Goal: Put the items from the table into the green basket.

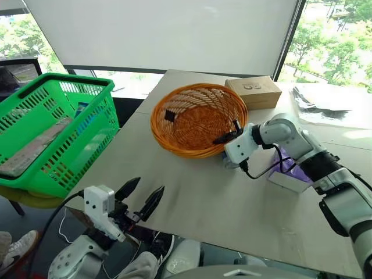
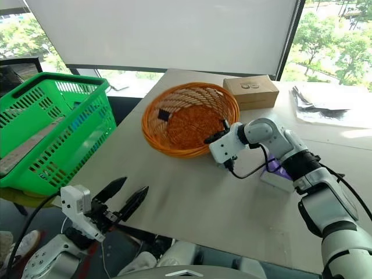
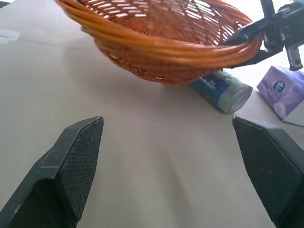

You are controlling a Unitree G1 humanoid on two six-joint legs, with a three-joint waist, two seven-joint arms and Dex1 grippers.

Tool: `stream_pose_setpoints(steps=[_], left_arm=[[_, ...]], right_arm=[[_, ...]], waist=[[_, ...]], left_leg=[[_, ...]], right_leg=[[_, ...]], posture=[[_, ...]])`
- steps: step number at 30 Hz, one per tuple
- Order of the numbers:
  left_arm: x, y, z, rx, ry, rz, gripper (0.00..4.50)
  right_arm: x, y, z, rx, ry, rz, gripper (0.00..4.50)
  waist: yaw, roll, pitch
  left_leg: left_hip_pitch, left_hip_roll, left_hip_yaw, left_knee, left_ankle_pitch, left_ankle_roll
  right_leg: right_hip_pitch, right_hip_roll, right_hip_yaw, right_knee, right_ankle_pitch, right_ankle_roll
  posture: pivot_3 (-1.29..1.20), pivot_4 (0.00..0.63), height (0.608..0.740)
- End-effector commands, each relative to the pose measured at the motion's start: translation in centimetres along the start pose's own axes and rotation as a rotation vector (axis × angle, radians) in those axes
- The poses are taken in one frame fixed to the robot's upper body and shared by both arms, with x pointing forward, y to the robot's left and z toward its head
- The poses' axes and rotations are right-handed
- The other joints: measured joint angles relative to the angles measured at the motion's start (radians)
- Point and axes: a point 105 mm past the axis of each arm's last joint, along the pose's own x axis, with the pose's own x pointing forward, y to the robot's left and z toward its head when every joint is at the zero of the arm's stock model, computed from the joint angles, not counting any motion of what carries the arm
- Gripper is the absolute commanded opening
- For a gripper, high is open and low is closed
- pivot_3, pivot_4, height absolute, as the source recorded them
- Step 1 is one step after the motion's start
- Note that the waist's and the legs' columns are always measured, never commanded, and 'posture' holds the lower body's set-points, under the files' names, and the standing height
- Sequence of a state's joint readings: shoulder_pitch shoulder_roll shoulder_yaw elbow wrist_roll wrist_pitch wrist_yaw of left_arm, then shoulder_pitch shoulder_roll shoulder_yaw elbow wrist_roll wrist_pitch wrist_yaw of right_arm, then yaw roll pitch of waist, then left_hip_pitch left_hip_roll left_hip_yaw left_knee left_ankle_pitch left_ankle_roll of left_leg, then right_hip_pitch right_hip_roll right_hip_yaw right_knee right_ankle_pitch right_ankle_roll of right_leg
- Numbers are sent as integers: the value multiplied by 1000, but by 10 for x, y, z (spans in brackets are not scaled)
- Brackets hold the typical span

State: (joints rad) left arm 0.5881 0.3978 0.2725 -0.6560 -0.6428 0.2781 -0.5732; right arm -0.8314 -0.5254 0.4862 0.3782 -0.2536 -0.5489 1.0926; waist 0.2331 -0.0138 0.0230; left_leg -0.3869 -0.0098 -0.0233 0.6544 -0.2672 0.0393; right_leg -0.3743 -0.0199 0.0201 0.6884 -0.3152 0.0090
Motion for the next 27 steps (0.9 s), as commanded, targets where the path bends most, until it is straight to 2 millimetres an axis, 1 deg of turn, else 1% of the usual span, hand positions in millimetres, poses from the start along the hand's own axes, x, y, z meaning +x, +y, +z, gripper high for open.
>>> stream_pose_setpoints(steps=[1,3,5,6,7,10,12,13,15,17,18,19,20,21,22,23,24,25,26,27], left_arm=[[5,1,10,35,-28,-28,4500],[12,1,16,54,-44,-49,4500],[26,-3,28,79,-81,-88,4500],[32,-5,33,86,-96,-105,4500],[41,-8,40,94,-116,-129,4500],[65,-21,53,99,-153,-207,4500],[79,-29,53,99,-146,-255,4500],[84,-31,53,98,-141,-267,4500],[93,-33,52,93,-133,-284,4500],[100,-34,49,84,-118,-296,4500],[105,-34,47,79,-107,-301,4500],[109,-35,45,76,-96,-307,4500],[112,-36,43,75,-84,-312,4500],[118,-35,39,82,-60,-304,4500],[125,-32,36,69,-42,-283,4500],[134,-28,34,61,-27,-249,4500],[143,-23,32,70,-9,-209,4500],[153,-23,33,69,-5,-197,4500],[160,-25,33,71,-2,-193,4500],[171,-29,34,58,7,-189,4500]], right_arm=[[-25,-33,22,-64,-74,-183,453],[-44,-46,23,-66,-64,-287,453],[-76,-55,6,-14,40,-400,453],[-89,-55,-4,14,101,-430,453],[-108,-52,-18,69,179,-469,453],[-161,-33,-56,242,412,-557,453],[-194,-15,-78,316,577,-603,453],[-206,-8,-86,341,633,-624,453],[-223,5,-98,401,706,-649,453],[-229,15,-108,429,752,-640,453],[-230,19,-113,441,764,-635,1474],[-231,25,-118,443,787,-613,1796],[-230,31,-121,437,802,-580,2324],[-231,36,-124,440,816,-567,2785],[-235,40,-125,455,828,-561,3285],[-237,42,-123,474,823,-561,3855],[-238,43,-119,500,807,-568,4333],[-232,48,-109,561,751,-549,4468],[-228,52,-101,603,707,-530,4468],[-216,54,-84,693,592,-522,4468]], waist=[[0,0,0],[0,0,0],[5,0,0],[10,0,0],[12,0,0],[20,-1,-1],[15,-1,-1],[4,0,-2],[-28,2,-2],[-73,6,-2],[-92,7,-2],[-113,8,-3],[-139,8,-3],[-154,8,-3],[-168,8,-3],[-181,8,-3],[-188,8,-3],[-191,8,-2],[-192,7,-2],[-195,7,-2]], left_leg=[[-2,0,0,0,0,0],[-5,0,-1,1,0,0],[-9,0,-4,3,0,0],[-11,-1,-6,6,0,0],[-11,-1,-6,7,0,0],[-12,-3,-7,10,0,0],[-12,-4,-6,11,0,0],[-12,-4,-5,11,-1,1],[-13,-4,-3,11,-1,1],[-13,-4,-1,11,0,1],[-12,-3,-1,11,0,0],[-12,-3,-1,10,0,0],[-11,-2,-1,10,0,0],[-9,-2,0,11,0,0],[-8,-2,0,11,0,0],[-6,-2,0,11,0,0],[-5,-2,1,11,0,1],[-4,-2,1,11,0,1],[-1,-2,0,12,0,1],[1,-2,-1,12,0,1]], right_leg=[[-1,0,0,0,0,0],[-5,0,-1,0,0,0],[-6,0,-4,0,1,0],[-6,0,-6,0,1,0],[-5,-1,-7,0,1,0],[-4,-3,-8,-1,1,0],[-2,-4,-7,-1,1,0],[-2,-4,-7,-2,1,0],[-3,-4,-5,-1,1,0],[-4,-2,-2,-1,1,0],[-4,-1,-2,0,1,0],[-4,0,-2,0,1,0],[-4,1,-1,1,1,0],[-4,1,-1,4,1,0],[-4,2,0,5,1,0],[-2,2,1,6,1,0],[-1,2,2,7,1,0],[0,2,2,7,1,0],[4,2,0,6,1,0],[5,2,0,7,1,0]], posture=[[287,0,740],[272,0,740],[254,0,740],[254,0,740],[225,0,740],[174,0,740],[139,0,740],[124,0,740],[107,0,740],[43,0,740],[43,0,740],[28,0,740],[28,0,740],[30,0,740],[30,0,740],[37,0,740],[33,0,740],[28,0,740],[26,0,740],[26,0,740]])
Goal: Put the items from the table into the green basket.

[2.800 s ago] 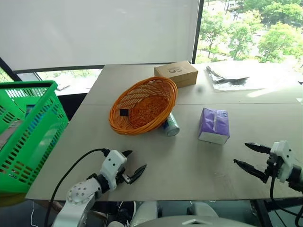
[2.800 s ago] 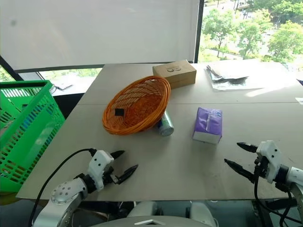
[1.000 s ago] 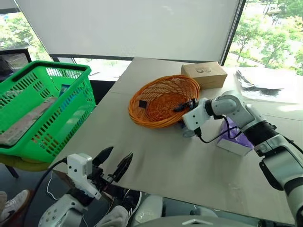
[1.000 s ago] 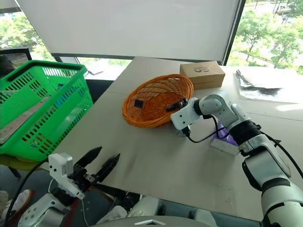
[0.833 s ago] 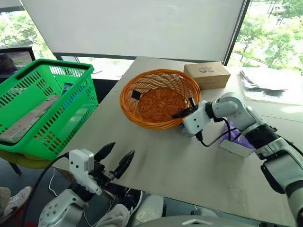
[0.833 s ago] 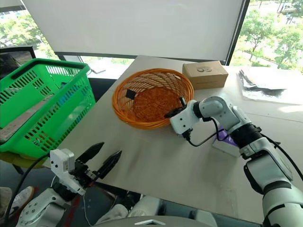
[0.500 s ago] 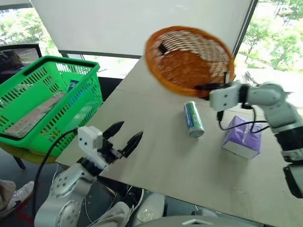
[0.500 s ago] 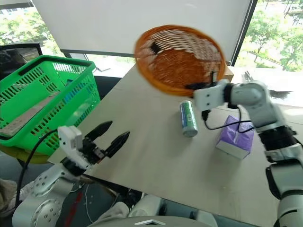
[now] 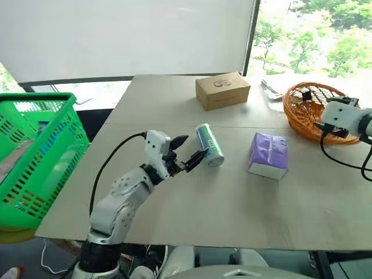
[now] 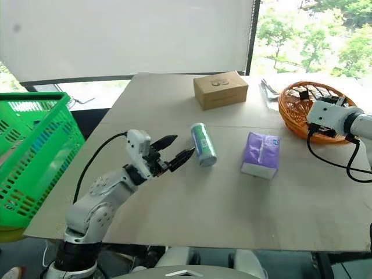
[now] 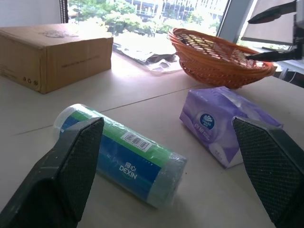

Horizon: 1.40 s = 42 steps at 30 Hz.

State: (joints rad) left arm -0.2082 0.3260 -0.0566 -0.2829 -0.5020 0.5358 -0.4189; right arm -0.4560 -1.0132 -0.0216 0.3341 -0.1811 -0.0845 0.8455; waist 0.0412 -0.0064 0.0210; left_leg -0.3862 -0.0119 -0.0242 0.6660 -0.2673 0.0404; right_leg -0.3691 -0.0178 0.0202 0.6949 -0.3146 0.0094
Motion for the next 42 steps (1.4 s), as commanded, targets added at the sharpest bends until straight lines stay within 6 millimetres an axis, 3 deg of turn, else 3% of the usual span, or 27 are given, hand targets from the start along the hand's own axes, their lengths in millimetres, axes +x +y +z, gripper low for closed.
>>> stream_pose_setpoints(steps=[1,3,6,12,20,26,35,39,40,42], left_arm=[[27,-4,8,10,6,14,4500],[48,-9,3,-20,54,23,4500],[61,-2,-5,-75,123,118,4500],[57,16,-34,-149,319,311,4500],[36,31,-53,-146,451,513,4500],[18,36,-72,-169,543,598,4500],[24,31,-95,-312,615,631,4500],[25,32,-95,-382,579,682,4500],[25,32,-95,-398,575,690,3956],[27,28,-96,-424,567,677,3277]], right_arm=[[-24,17,49,196,-229,119,4468],[-42,38,86,383,-433,205,4468],[-62,54,111,508,-548,258,4468],[-103,86,146,700,-675,389,4468],[-102,101,135,708,-576,345,4468],[-103,100,136,701,-574,358,4468],[-87,99,102,712,-344,277,4468],[-89,100,99,728,-328,274,4468],[-89,100,100,728,-329,274,4500],[-89,100,100,726,-330,272,4500]], waist=[[-3,0,0],[-8,0,0],[-11,-1,0],[-37,-3,1],[-63,-2,-1],[-82,-2,-1],[-85,-5,-4],[-87,-5,-4],[-87,-5,-4],[-88,-4,-4]], left_leg=[[2,0,0,0,0,0],[5,0,-1,1,0,0],[5,0,-2,1,0,0],[5,-1,-3,1,-1,0],[10,-2,-2,2,-1,1],[8,-2,-2,2,-1,0],[9,-2,-1,1,-1,0],[8,-2,-1,0,-1,0],[8,-2,-1,-1,-1,0],[8,-2,-1,-1,-1,0]], right_leg=[[3,0,0,0,0,0],[6,0,0,-1,0,1],[7,0,0,-1,0,1],[7,0,0,-2,-1,2],[13,1,2,-2,1,5],[12,1,3,-3,0,6],[12,1,5,-4,0,7],[12,2,6,-5,0,7],[12,2,6,-5,0,7],[13,2,7,-5,0,7]], posture=[[10,0,740],[-18,0,740],[-57,0,740],[-111,0,740],[-141,0,740],[-140,0,740],[-153,0,740],[-167,0,740],[-167,0,740],[-171,0,740]])
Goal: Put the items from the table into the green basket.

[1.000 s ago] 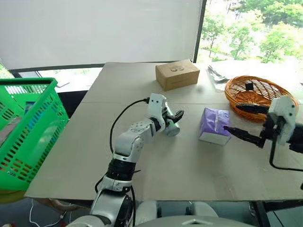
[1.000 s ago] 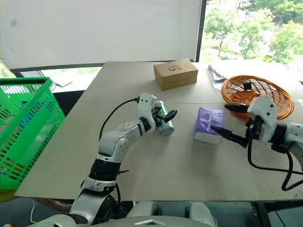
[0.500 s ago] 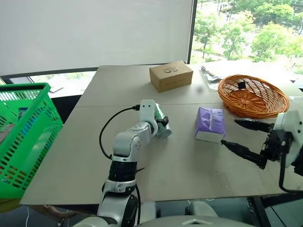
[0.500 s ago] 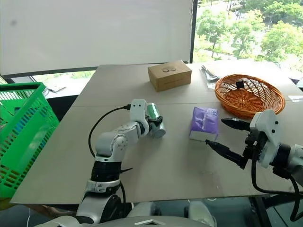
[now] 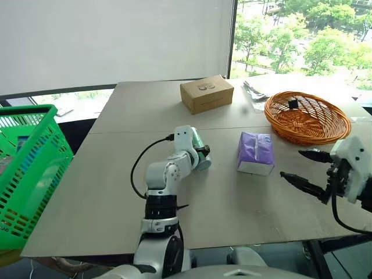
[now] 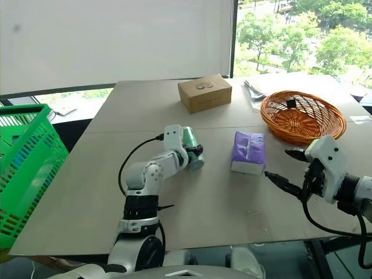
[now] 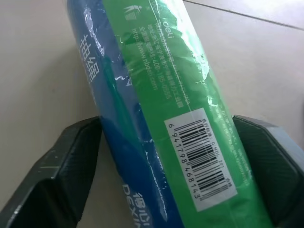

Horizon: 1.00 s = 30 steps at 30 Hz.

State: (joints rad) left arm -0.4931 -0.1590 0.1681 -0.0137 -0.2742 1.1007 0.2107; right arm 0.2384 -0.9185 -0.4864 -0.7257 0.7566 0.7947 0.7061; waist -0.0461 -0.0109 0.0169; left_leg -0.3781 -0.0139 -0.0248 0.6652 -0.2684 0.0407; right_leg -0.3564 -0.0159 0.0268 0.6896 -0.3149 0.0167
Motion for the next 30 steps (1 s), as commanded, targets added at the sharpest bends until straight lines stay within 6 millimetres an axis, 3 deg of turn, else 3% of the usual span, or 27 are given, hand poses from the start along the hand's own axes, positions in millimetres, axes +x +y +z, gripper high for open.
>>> stream_pose_setpoints(steps=[1,3,6,9,12,15,17,20,22,25,30], left_arm=[[6,23,-29,-37,111,97,2921],[6,21,-31,-31,126,94,2479],[7,23,-31,-26,131,102,2361],[6,26,-14,-1,53,101,2347],[0,33,24,150,-112,133,2347],[-25,54,105,429,-362,266,2347],[-38,66,134,474,-437,321,2347],[-83,123,189,455,-590,530,2347],[-113,159,209,420,-660,626,2347],[-161,215,224,399,-691,780,2347],[-225,277,224,392,-680,978,2347]], right_arm=[[-4,-1,9,-32,-26,-20,4500],[-4,-1,11,-25,-42,-22,4500],[-2,-1,12,-34,-50,-24,4500],[0,0,15,-37,-69,-17,4500],[5,2,21,-34,-101,12,4500],[14,10,40,-24,-195,109,4500],[17,12,50,-23,-234,151,4500],[27,17,75,-35,-347,241,4500],[33,17,92,-34,-414,285,4500],[39,20,117,-27,-503,370,4500],[47,32,136,-55,-542,482,4500]], waist=[[0,0,0],[-1,0,0],[-4,0,0],[-6,0,0],[-13,0,0],[-27,-2,7],[-40,-13,21],[-33,-15,23],[-16,-14,22],[4,-15,22],[57,-21,19]], left_leg=[[0,0,0,0,0,0],[1,0,0,0,0,0],[3,0,0,0,0,0],[3,0,0,0,0,0],[3,0,-1,-1,0,0],[4,1,-1,-2,0,0],[10,1,-3,-5,0,-1],[13,1,-10,-6,0,-1],[7,0,-10,-6,1,-3],[-8,0,-9,-6,3,-11],[-24,-3,-10,-7,3,-13]], right_leg=[[1,0,0,0,0,0],[3,0,0,0,-1,1],[5,0,0,0,-2,3],[5,0,-1,-1,-2,3],[5,0,-1,-1,-2,3],[5,2,0,0,-2,3],[5,8,8,3,0,1],[0,14,12,2,3,-6],[-8,12,14,4,4,-6],[-25,11,15,4,4,-6],[-41,6,13,5,4,-6]], posture=[[-171,0,740],[-172,0,740],[-167,0,740],[-162,0,740],[-139,0,740],[-85,0,740],[-41,0,740],[5,0,740],[50,0,740],[85,0,740],[138,0,740]])
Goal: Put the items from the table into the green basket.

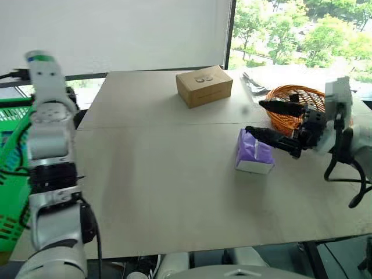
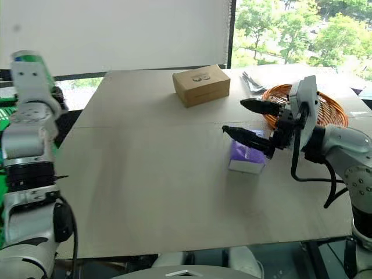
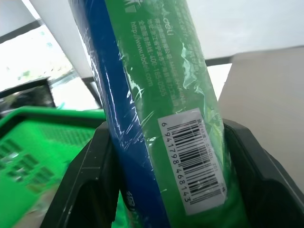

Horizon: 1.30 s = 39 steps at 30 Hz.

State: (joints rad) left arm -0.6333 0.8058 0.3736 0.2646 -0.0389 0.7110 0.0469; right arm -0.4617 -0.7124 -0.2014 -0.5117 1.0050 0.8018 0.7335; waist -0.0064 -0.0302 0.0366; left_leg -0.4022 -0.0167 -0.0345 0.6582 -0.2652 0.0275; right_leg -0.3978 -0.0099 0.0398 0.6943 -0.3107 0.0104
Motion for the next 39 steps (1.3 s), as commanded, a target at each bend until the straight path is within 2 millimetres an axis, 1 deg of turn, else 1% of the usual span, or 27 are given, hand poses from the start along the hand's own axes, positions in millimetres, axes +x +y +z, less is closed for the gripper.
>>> stream_pose_setpoints(steps=[1,4,6,7,10,12,14,15,16,18,20,22,24,25,26,27,28,29,30,32,34,35,37,39], left_arm=[[-4,57,17,11,-75,123,2347],[-6,83,14,12,-75,174,2347],[-7,93,15,3,-83,192,2347],[-6,97,16,7,-88,198,2347],[-5,113,17,23,-87,245,2347],[-3,115,11,28,-71,238,2347],[0,105,2,40,-45,181,2347],[2,94,-4,26,-23,121,3271],[3,86,-4,1,-20,94,3499],[3,84,2,-6,-39,115,4452],[4,83,8,-38,-56,120,4452],[5,75,21,-74,-110,87,4452],[4,53,38,-122,-195,-17,4452],[2,27,43,-124,-207,-128,4452],[-3,-6,46,-112,-221,-270,4452],[-10,-33,46,-103,-223,-386,4452],[-20,-65,42,-96,-209,-518,4452],[-30,-87,39,-92,-193,-614,4452],[-36,-100,36,-91,-179,-669,4452],[-58,-138,30,-91,-148,-815,4452],[-99,-198,16,-73,-101,-1063,4452],[-118,-220,12,-84,-78,-1160,4452],[-149,-251,9,-126,-47,-1296,4452],[-173,-272,7,-142,-33,-1397,4452]], right_arm=[[11,7,7,-27,-14,79,4500],[18,5,7,-33,-22,96,4500],[21,4,7,-34,-27,103,4500],[22,4,7,-35,-30,107,4500],[24,4,6,-39,-34,115,4500],[25,4,5,-40,-36,115,4500],[25,5,5,-41,-37,114,4500],[25,5,4,-44,-34,113,4500],[24,5,3,-49,-28,113,4500],[23,5,2,-52,-26,109,4500],[23,5,3,-55,-27,102,4500],[20,2,1,-64,-8,82,4500],[17,0,-2,-64,12,66,4500],[15,-1,-4,-63,19,58,4500],[12,-1,-5,-62,26,47,4500],[10,-2,-6,-62,33,37,4500],[5,-4,-10,-61,52,18,4500],[2,-6,-13,-63,69,1,4500],[-1,-7,-16,-64,80,-10,4500],[-10,-11,-23,-73,116,-52,4500],[-31,-19,-37,-77,189,-144,4500],[-42,-20,-44,-79,236,-179,4500],[-63,-18,-58,-80,327,-234,4500],[-80,-17,-66,-71,380,-288,4500]], waist=[[35,-4,-1],[72,-6,-3],[94,-8,-4],[105,-9,-5],[128,-10,-5],[135,-10,-6],[137,-10,-6],[137,-10,-6],[137,-11,-6],[136,-11,-6],[132,-13,-8],[128,-14,-8],[126,-14,-9],[127,-14,-9],[128,-13,-10],[134,-13,-11],[140,-12,-12],[144,-11,-13],[142,-12,-13],[129,-12,-13],[122,-12,-13],[123,-12,-14],[123,-9,-15],[107,-9,-15]], left_leg=[[0,-1,0,-1,0,0],[-1,-5,-1,-1,0,0],[-1,-6,-1,-1,0,1],[0,-6,-1,-1,-2,5],[3,-6,-2,-1,-2,5],[3,-5,-3,-1,-2,5],[3,-5,-3,-1,-2,5],[2,-5,-3,-1,-2,5],[2,-5,-3,-1,-2,5],[1,-6,-3,-1,-2,5],[1,-5,-3,-1,-2,5],[1,-5,-3,-1,-2,5],[1,-5,-2,-1,-2,5],[1,-5,-2,-1,-2,5],[2,-5,-2,-1,-2,5],[1,-5,-2,-1,-2,5],[1,-6,-2,-1,-2,5],[1,-6,-3,0,-2,5],[1,-6,-3,1,-2,5],[1,-6,-2,2,-2,5],[0,-5,-2,3,-2,5],[0,-5,-1,3,-2,5],[-1,-5,-1,7,-2,5],[-3,-4,0,10,-2,5]], right_leg=[[0,-1,-1,-1,0,0],[1,-6,-2,-1,0,0],[2,-8,-3,-2,0,0],[2,-8,-3,-1,0,1],[4,-8,-5,1,1,0],[3,-8,-6,1,1,0],[3,-8,-6,1,1,0],[3,-8,-6,1,1,0],[3,-8,-7,0,1,0],[3,-8,-7,0,1,0],[3,-8,-7,1,1,0],[2,-8,-8,1,1,0],[3,-8,-8,1,1,0],[3,-8,-8,1,1,0],[3,-8,-8,1,1,0],[3,-8,-8,1,1,0],[3,-9,-9,1,1,0],[4,-9,-9,1,1,0],[4,-9,-9,1,1,0],[4,-9,-8,1,1,0],[4,-8,-7,1,1,0],[4,-8,-7,1,1,0],[4,-7,-7,1,1,0],[3,-6,-7,2,1,0]], posture=[[151,0,740],[164,0,740],[183,0,740],[182,0,740],[184,0,740],[181,0,740],[177,0,740],[177,0,740],[177,0,740],[169,0,740],[160,0,740],[160,0,740],[155,0,740],[149,0,740],[145,0,740],[140,0,740],[136,0,740],[130,0,740],[130,0,740],[111,0,740],[85,0,740],[66,0,740],[38,0,740],[13,0,740]])
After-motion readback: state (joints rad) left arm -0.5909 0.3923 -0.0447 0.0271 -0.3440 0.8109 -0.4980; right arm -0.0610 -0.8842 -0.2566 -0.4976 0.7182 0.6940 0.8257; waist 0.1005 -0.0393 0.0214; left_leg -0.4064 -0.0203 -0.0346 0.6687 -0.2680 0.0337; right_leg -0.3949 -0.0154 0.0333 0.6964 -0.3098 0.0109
